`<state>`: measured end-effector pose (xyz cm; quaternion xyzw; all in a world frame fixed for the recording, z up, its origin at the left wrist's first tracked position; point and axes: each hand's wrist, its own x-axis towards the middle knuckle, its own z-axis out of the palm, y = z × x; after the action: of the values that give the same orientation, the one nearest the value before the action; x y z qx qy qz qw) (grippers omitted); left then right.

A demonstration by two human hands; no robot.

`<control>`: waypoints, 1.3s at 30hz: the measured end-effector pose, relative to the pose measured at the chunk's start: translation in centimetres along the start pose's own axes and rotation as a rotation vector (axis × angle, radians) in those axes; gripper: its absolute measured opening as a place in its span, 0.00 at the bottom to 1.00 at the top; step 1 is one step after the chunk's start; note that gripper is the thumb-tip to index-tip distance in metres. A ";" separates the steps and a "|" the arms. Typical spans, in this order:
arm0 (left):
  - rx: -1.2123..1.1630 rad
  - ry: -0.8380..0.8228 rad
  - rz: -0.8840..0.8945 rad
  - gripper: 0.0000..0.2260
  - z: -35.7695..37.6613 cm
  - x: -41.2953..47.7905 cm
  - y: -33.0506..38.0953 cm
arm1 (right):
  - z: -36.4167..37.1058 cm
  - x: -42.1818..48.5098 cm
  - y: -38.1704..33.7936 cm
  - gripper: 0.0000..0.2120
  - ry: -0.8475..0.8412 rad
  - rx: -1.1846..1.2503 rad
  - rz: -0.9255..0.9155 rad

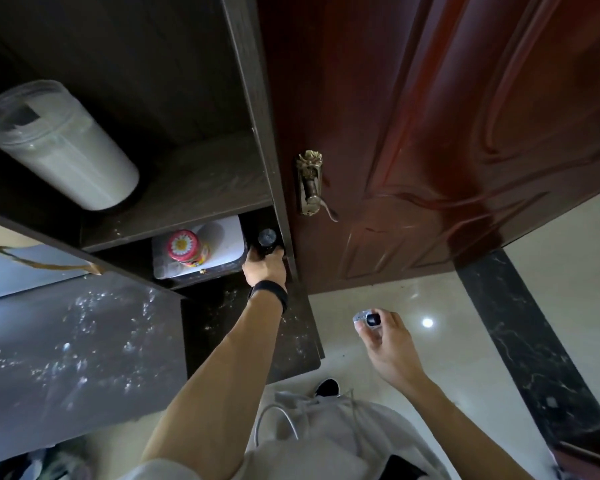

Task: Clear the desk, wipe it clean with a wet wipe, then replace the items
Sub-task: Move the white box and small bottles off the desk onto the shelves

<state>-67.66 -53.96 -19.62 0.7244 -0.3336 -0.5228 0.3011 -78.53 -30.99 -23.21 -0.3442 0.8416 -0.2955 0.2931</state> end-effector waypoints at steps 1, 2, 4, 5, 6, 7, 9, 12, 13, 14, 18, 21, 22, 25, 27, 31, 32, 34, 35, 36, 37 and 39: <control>-0.010 -0.007 0.014 0.23 -0.1 -0.1 -0.4 | 0.0 0.1 0.1 0.18 -0.005 -0.001 0.004; -0.029 -0.003 0.003 0.22 -0.2 -0.2 -0.7 | 0.0 0.2 0.1 0.18 -0.009 -0.004 0.004; -0.136 0.026 -0.110 0.18 -0.5 -0.5 -1.3 | 0.1 0.6 -0.1 0.18 -0.022 -0.008 -0.008; -0.240 0.013 -0.187 0.15 -0.7 -0.7 -1.5 | 0.1 0.8 -0.2 0.18 -0.031 -0.010 -0.013; -0.332 -0.039 -0.252 0.12 -0.8 -0.7 -1.5 | 0.2 0.9 -0.4 0.18 -0.044 -0.014 -0.015; -0.389 -0.097 -0.281 0.09 -0.9 -0.7 -1.3 | 0.3 1.0 -0.6 0.19 -0.055 -0.020 -0.020; -0.375 -0.167 -0.266 0.12 -0.8 -0.1 -1.0 | 0.4 1.2 -1.1 0.19 -0.067 -0.039 -0.032; -0.337 -0.174 -0.276 0.16 -0.7 1.1 -0.4 | 0.6 1.0 -1.5 0.20 -0.068 -0.049 -0.050; -0.336 -0.197 -0.278 0.16 -0.6 1.3 -0.1 | 0.7 0.9 -1.5 0.20 -0.070 -0.043 -0.055; -0.321 -0.221 -0.267 0.15 -0.7 1.4 0.3 | 0.7 0.7 -1.6 0.21 -0.068 -0.033 -0.053; -0.359 -0.273 -0.277 0.18 -0.3 2.6 1.7 | 0.6 -0.5 -1.6 0.19 -0.045 -0.032 -0.035; -0.363 -0.285 -0.273 0.20 0.2 3.3 2.3 | 0.4 -1.4 -1.1 0.18 -0.021 -0.050 -0.028; -0.359 -0.285 -0.279 0.20 0.2 3.5 2.4 | 0.3 -1.7 -0.9 0.17 -0.015 -0.053 -0.031; -0.349 -0.304 -0.260 0.20 -0.1 3.4 2.6 | 0.5 -2.4 -0.8 0.18 -0.015 -0.055 -0.030; -0.307 -0.342 -0.232 0.18 -1.0 2.2 2.5 | 0.8 -2.6 -1.2 0.18 -0.026 -0.063 -0.036; -0.170 -0.435 -0.075 0.14 -4.6 -1.1 0.2 | 2.4 -1.3 -3.6 0.18 -0.103 -0.132 -0.075; -0.050 -0.428 0.034 0.16 -5.9 -1.4 -0.9 | 3.1 -0.6 -4.6 0.18 -0.118 -0.154 -0.093; 0.248 -0.361 0.269 0.16 -9.0 -1.5 -2.5 | 4.8 1.1 -7.1 0.17 -0.106 -0.209 -0.160; 0.370 -0.313 0.382 0.16 -10.6 -1.6 -2.8 | 5.8 2.1 -8.5 0.16 -0.088 -0.235 -0.196; 0.472 -0.240 0.520 0.16 -12.4 -1.6 -2.7 | 6.6 3.0 -10.1 0.16 -0.070 -0.254 -0.219; 0.558 -0.152 0.682 0.17 -14.1 -1.5 -2.3 | 7.4 4.0 -11.7 0.17 -0.049 -0.273 -0.235; 0.694 0.056 1.009 0.20 -17.1 -1.4 -0.9 | 8.9 5.7 -14.9 0.18 -0.001 -0.336 -0.268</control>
<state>-51.45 -50.79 -14.92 0.5465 -0.7782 -0.1574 0.2666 -69.65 -46.67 -20.25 -0.4974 0.8254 -0.1872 0.1903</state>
